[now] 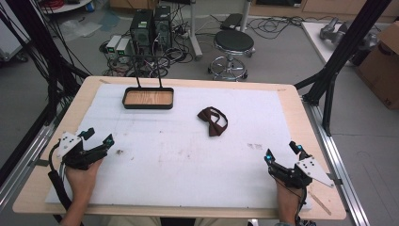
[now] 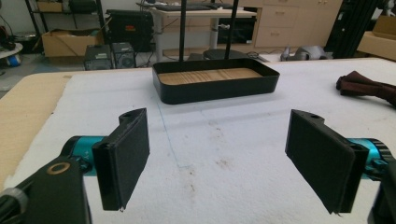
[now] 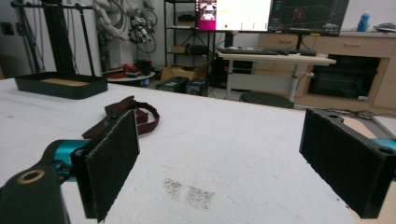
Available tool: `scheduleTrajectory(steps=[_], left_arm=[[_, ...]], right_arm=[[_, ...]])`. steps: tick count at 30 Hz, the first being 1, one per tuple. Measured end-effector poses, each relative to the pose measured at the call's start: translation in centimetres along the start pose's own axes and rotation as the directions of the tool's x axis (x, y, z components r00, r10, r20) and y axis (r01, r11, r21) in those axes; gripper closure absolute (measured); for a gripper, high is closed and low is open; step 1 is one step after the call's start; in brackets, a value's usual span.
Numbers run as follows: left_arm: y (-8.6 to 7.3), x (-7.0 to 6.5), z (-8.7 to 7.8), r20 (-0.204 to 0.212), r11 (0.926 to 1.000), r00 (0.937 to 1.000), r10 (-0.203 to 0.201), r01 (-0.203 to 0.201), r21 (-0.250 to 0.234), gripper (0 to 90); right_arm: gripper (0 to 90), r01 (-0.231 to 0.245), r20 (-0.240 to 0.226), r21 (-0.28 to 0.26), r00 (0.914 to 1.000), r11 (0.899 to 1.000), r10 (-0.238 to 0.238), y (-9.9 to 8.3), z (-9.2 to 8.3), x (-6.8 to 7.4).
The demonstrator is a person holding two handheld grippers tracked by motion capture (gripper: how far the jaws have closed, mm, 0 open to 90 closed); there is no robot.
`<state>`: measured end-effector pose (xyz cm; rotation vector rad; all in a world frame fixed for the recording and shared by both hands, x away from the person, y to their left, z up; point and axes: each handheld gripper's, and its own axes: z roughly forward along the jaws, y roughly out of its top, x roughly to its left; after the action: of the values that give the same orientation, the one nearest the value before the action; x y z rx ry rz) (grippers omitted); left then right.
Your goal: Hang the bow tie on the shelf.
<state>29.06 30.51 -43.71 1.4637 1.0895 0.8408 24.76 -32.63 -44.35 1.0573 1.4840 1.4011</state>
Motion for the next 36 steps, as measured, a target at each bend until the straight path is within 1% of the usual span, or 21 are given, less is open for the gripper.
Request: scheduleTrajectory(steps=[4,7,10,11,12,13,14,15,16,17,20,21,22,24,25,26,27,29,30,32,36], left_arm=[[0.0,0.0,0.1,0.001,1.0,1.0,-0.005,0.005,0.006,21.9],[0.0,0.0,0.1,0.004,1.0,1.0,-0.002,0.002,0.006,22.0],[0.0,-0.1,0.1,0.005,1.0,1.0,-0.002,0.002,0.006,22.0],[0.0,-0.1,0.1,0.005,1.0,1.0,-0.003,0.003,0.005,22.0],[0.0,-0.1,0.1,0.006,1.0,1.0,-0.003,0.003,0.005,22.0],[0.0,-0.1,0.1,0.006,1.0,1.0,-0.003,0.003,0.006,22.0],[0.0,-0.1,0.1,0.006,1.0,1.0,-0.002,0.002,0.005,22.0],[0.0,-0.1,0.1,0.006,1.0,1.0,-0.003,0.003,0.004,22.1],[0.0,-0.1,0.1,0.007,1.0,1.0,-0.002,0.002,0.004,22.1],[0.0,-0.1,0.0,0.005,1.0,1.0,-0.001,0.001,0.003,22.1],[0.0,-0.1,0.1,0.008,1.0,1.0,-0.004,0.004,0.003,22.1],[0.0,-0.1,0.1,0.009,1.0,1.0,-0.002,0.002,0.003,22.1],[0.0,-0.1,0.1,0.01,1.0,0.9999,-0.002,0.002,0.003,22.1],[0.0,-0.1,0.1,0.011,1.0,0.9999,-0.002,0.002,0.003,22.2],[0.0,-0.1,0.1,0.011,1.0,0.9999,-0.003,0.003,0.002,22.1],[0.0,-0.1,0.1,0.014,1.0,0.9999,-0.002,0.002,0.003,22.2],[0.0,-0.1,0.2,0.016,1.0,0.9999,-0.003,0.003,0.004,22.2],[0.0,-0.1,0.2,0.019,1.0,0.9998,0.0,0.0,0.006,22.2],[0.0,-0.1,0.2,0.021,1.0,0.9998,-0.001,0.001,0.007,22.2],[0.0,-0.1,0.2,0.021,1.0,0.9998,0.0,0.0,0.004,22.2],[-0.1,-0.1,0.2,0.021,1.0,0.9998,-0.002,0.002,0.006,22.2]], right_arm=[[11.0,-0.009,-0.03,0.005,0.9995,1.0,0.009,0.3,0.4,0.1],[11.0,-0.002,-0.047,0.005,0.9989,1.0,0.002,0.6,1.0,0.5],[11.1,0.021,-0.067,0.016,0.9976,1.0,-0.019,1.0,2.1,1.0],[11.1,0.021,-0.067,0.016,0.9976,1.0,-0.019,1.0,2.1,1.0],[11.1,0.033,-0.086,0.03,0.9958,0.999,-0.03,1.3,3.0,1.3],[11.1,0.033,-0.086,0.03,0.9958,0.999,-0.03,1.3,3.0,1.3],[11.1,0.036,-0.103,0.05,0.9942,0.998,-0.031,1.7,3.9,1.6],[11.5,0.042,-0.109,0.058,0.9934,0.997,-0.035,1.8,4.4,1.6],[15.6,0.04,-0.117,0.065,0.9926,0.997,-0.033,1.9,4.8,1.8],[16.3,0.042,-0.128,0.073,0.9912,0.996,-0.033,2.0,5.2,1.9],[16.2,0.055,-0.139,0.089,0.9893,0.995,-0.042,2.4,6.5,2.2],[16.2,0.055,-0.139,0.089,0.9893,0.995,-0.042,2.4,6.5,2.2],[16.0,0.056,-0.149,0.103,0.9879,0.993,-0.04,2.6,7.2,2.5],[16.0,0.056,-0.155,0.105,0.9871,0.993,-0.04,2.7,7.5,2.7],[16.0,0.065,-0.167,0.111,0.9848,0.992,-0.046,3.0,8.2,3.0],[16.0,0.072,-0.168,0.109,0.9843,0.991,-0.053,3.1,8.6,3.2],[16.0,0.072,-0.168,0.109,0.9843,0.991,-0.053,3.1,8.6,3.2],[16.3,0.075,-0.181,0.117,0.982,0.99,-0.053,3.2,9.2,3.7],[16.3,0.07,-0.194,0.134,0.9801,0.989,-0.043,3.3,9.9,4.0],[16.2,0.072,-0.202,0.145,0.9786,0.987,-0.041,3.3,10.6,4.4],[16.2,0.072,-0.202,0.164,0.9787,0.984,-0.038,3.3,11.4,5.1]])
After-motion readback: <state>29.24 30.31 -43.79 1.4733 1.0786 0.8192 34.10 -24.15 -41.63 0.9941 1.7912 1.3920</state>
